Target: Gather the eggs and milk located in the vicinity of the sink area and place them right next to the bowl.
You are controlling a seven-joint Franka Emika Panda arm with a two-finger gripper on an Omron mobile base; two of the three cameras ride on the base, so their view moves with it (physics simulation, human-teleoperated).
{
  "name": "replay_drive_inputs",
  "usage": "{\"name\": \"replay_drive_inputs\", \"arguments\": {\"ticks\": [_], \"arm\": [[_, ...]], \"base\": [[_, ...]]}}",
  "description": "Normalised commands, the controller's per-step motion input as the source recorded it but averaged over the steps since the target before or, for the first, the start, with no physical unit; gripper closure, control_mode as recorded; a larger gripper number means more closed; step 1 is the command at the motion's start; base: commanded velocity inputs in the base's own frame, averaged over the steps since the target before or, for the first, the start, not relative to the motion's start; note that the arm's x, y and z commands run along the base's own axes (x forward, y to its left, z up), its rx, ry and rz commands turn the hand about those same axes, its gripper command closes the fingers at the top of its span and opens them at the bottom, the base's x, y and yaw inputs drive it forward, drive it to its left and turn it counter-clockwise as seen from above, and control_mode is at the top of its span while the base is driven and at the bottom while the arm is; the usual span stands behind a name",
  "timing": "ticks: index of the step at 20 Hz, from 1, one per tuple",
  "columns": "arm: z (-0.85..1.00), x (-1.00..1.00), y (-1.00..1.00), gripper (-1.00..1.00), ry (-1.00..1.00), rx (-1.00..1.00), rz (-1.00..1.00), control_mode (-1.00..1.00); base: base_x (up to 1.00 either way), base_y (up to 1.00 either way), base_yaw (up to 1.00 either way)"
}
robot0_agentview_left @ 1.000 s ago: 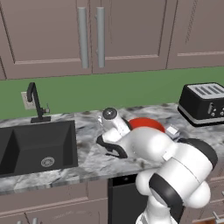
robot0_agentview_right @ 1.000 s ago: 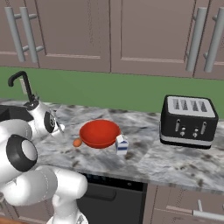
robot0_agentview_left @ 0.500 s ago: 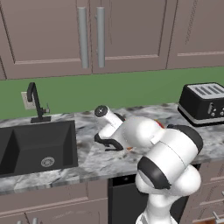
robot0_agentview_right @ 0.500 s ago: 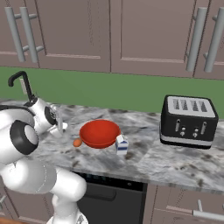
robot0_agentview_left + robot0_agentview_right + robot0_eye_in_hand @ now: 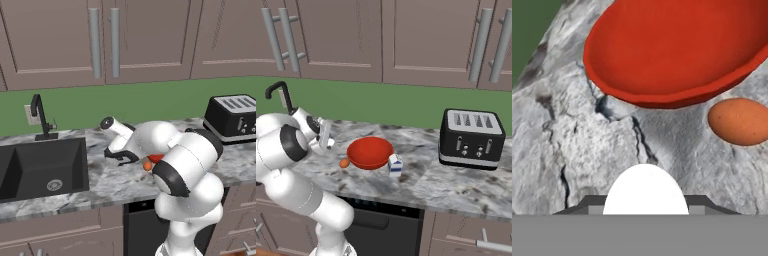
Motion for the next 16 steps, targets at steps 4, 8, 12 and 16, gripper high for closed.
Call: {"name": "replay_drive_inputs", "arguments": {"ticks": [4,8,12,16], "arm": [[0.0,0.0,0.0,1.0,0.0,0.08,-0.12,-1.0],[0.0,0.0,-0.11,1.0,0.0,0.1,-0.12,-1.0],[-0.13,0.0,-0.24,1.0,0.0,0.06,-0.12,-1.0],[-0.31,-0.04,-0.19,1.0,-0.02,0.02,-0.14,-1.0]], "base": [[0.0,0.0,0.0],[0.0,0.0,0.0],[0.0,0.0,0.0],[0.0,0.0,0.0]]}}
